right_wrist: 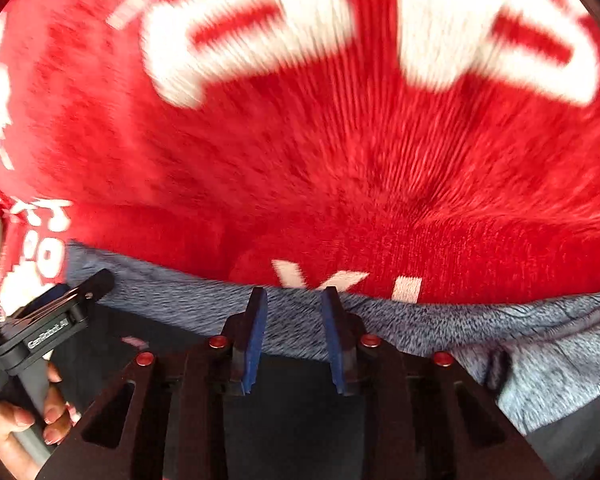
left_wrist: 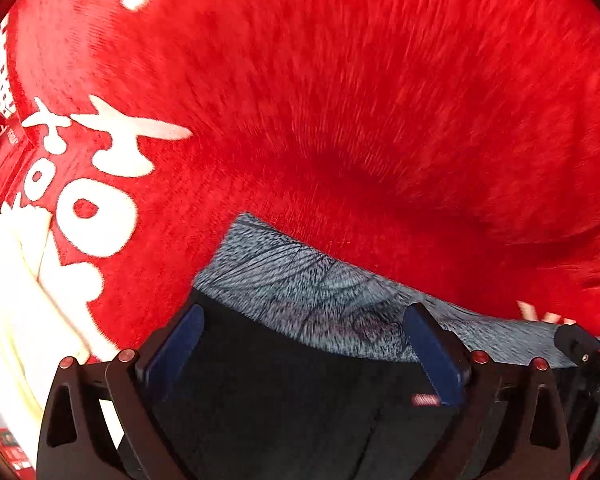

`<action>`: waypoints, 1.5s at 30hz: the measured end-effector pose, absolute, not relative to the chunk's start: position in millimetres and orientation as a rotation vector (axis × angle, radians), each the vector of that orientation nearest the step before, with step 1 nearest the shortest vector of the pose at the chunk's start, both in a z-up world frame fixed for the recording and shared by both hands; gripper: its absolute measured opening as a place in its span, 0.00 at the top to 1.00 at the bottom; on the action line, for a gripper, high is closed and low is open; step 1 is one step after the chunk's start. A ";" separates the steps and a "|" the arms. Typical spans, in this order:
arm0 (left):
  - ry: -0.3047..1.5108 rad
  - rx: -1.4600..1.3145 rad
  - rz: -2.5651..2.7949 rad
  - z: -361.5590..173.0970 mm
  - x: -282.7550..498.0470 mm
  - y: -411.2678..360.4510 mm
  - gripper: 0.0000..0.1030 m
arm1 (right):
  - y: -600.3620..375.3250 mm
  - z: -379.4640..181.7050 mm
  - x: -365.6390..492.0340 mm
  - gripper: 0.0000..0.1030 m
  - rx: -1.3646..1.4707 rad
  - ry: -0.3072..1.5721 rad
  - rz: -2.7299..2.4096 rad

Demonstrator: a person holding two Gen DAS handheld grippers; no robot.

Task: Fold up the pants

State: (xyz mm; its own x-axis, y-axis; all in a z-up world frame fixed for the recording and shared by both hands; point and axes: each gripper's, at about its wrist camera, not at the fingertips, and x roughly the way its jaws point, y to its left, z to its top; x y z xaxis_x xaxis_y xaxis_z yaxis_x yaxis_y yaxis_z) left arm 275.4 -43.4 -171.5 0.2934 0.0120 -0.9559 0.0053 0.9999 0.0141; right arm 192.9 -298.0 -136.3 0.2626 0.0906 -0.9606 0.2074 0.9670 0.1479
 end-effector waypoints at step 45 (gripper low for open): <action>1.301 0.196 0.042 -188.8 175.7 -35.0 0.01 | -290.9 -127.3 52.6 0.26 0.269 1.475 -0.069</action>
